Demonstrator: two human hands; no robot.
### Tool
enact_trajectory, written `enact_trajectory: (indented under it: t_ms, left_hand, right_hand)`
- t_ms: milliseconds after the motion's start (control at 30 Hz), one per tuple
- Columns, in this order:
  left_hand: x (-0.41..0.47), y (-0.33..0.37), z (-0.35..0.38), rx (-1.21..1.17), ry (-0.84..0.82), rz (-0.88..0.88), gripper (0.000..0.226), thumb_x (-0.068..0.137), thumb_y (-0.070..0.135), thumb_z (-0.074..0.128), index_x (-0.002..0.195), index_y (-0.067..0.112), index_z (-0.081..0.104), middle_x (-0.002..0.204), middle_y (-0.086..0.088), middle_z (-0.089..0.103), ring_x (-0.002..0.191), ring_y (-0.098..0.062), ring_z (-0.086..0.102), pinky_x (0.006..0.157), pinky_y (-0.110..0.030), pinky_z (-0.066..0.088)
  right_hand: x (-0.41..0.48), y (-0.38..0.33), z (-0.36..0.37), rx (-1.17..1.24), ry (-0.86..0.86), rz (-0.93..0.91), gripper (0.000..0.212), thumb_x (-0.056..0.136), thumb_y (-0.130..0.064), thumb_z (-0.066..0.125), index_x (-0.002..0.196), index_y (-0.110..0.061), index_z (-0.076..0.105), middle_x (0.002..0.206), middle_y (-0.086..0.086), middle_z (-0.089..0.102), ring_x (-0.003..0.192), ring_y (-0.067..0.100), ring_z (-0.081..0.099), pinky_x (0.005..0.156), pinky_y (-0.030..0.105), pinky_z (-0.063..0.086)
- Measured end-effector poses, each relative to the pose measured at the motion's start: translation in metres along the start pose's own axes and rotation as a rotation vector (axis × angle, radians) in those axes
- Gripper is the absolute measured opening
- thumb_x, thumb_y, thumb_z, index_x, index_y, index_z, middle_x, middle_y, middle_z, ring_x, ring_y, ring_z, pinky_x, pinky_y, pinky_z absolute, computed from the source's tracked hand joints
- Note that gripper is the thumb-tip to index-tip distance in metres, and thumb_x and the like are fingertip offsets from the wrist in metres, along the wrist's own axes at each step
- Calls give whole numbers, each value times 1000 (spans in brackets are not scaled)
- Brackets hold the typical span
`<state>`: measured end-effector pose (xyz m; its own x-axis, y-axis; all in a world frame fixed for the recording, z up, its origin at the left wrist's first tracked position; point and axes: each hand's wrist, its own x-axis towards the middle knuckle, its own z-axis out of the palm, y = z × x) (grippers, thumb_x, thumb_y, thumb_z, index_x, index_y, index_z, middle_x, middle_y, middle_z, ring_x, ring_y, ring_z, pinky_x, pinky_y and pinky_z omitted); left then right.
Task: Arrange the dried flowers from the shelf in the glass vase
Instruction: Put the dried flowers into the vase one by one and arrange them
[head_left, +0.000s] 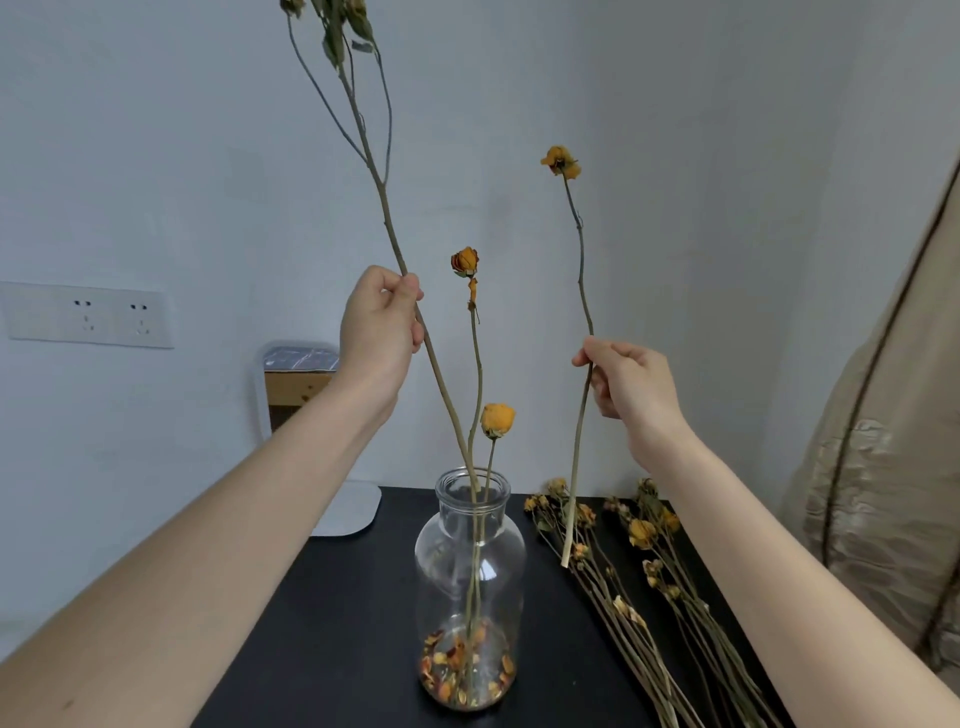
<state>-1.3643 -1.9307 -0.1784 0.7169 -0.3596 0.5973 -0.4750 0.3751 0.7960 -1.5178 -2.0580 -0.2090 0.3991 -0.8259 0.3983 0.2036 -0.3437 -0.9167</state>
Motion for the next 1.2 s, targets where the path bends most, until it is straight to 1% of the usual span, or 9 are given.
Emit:
enact_trajectory:
  t_ms: [267,433,600,800,900,1033,1067,1133,1200]
  left_hand:
    - [-33,-46,-6,136,-123,-81,18,97,21,44,84,15,55,55,2,44,52,-10,42,58,-22,37]
    - [-55,-65,-16,278,-229,-87,16,91,25,57,87,13,66,55,6,46,53,-7,42,57,-23,35]
    - [-64,-70,-23,389,-281,-133,11,84,26,66,84,16,71,55,3,47,60,-12,48,65,-22,41]
    - [-63,-68,-23,362,-243,-171,9,85,24,65,84,18,72,77,5,64,74,-7,54,64,-17,40]
    - [-63,-68,-22,341,-228,-205,12,86,23,63,89,15,72,80,5,63,77,-8,54,63,-20,40]
    - [-68,-74,-25,228,-243,-299,7,84,30,65,88,25,67,80,5,59,74,-7,53,63,-22,40]
    - [-70,-79,-27,159,-291,-350,14,81,33,67,93,27,65,85,4,60,79,-7,54,67,-22,41]
    - [-75,-91,-36,45,-467,-437,49,69,39,77,112,27,59,106,6,61,100,-6,55,87,-25,42]
    - [-78,-99,-42,9,-684,-478,72,61,33,81,125,27,51,123,11,56,117,-4,49,103,-28,34]
  right_hand:
    - [-2,8,-1,2,-8,4,31,95,-19,50,67,-12,60,37,-12,36,31,3,28,34,13,25]
    - [-6,15,4,-3,-24,18,31,95,-19,50,66,-12,60,36,-12,36,31,2,28,34,12,25]
    - [-7,19,6,-2,-31,30,33,96,-19,49,65,-12,59,37,-12,36,30,2,28,33,12,25]
    - [-7,21,9,-9,-48,37,33,96,-19,49,65,-13,60,36,-12,36,29,2,28,33,12,25]
    - [-7,23,10,-11,-52,37,33,96,-19,49,65,-12,60,35,-12,36,29,2,28,33,12,25]
    - [-9,23,11,7,-55,34,33,96,-19,48,65,-13,59,35,-12,37,29,2,28,33,12,25]
    - [-8,25,11,4,-46,36,33,96,-19,48,65,-12,59,35,-12,37,29,2,28,33,12,25]
    - [-7,25,12,26,-34,36,33,96,-19,48,66,-12,59,35,-13,36,30,2,27,33,13,24]
    - [-5,21,11,65,-27,27,32,96,-18,49,65,-13,59,35,-12,36,30,3,27,33,13,23]
